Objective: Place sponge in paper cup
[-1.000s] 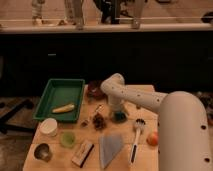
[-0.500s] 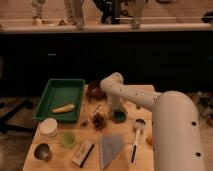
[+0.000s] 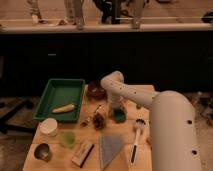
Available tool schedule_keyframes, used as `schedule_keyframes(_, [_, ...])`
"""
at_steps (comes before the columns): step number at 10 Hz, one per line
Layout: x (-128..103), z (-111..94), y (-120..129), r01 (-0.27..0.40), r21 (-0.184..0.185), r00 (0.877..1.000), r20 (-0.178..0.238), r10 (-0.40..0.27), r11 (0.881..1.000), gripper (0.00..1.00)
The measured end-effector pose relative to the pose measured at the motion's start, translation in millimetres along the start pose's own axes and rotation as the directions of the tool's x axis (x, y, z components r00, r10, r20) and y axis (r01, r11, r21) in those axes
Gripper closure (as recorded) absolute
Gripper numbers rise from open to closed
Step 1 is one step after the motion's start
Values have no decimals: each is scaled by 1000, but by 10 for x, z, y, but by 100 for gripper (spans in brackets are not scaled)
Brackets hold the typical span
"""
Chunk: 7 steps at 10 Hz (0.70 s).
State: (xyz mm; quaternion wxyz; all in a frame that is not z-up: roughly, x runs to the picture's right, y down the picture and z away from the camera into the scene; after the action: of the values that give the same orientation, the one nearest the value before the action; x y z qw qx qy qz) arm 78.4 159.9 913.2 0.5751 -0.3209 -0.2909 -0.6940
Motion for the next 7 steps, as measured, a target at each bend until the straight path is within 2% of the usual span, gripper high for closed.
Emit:
schedule_keyframes(1, [9,0,8,-1,-1,1000,-1,1,1000,50])
schedule_keyframes(2, [23,-12,9,-1,1,1000,-5,1,1000,64])
schedule_keyframes(3, [27,-30,22,-4,4,1000,-11,4,1000,72])
schedule_keyframes(5, [-6,-154,125,-27,4,999,-36,27,1000,92])
schedule_keyframes(6, [-25,-222,146,-36,10,998,-48,37,999,98])
schedule_keyframes(7, [-43,-305,169,-50,22,997,-62,51,999,100])
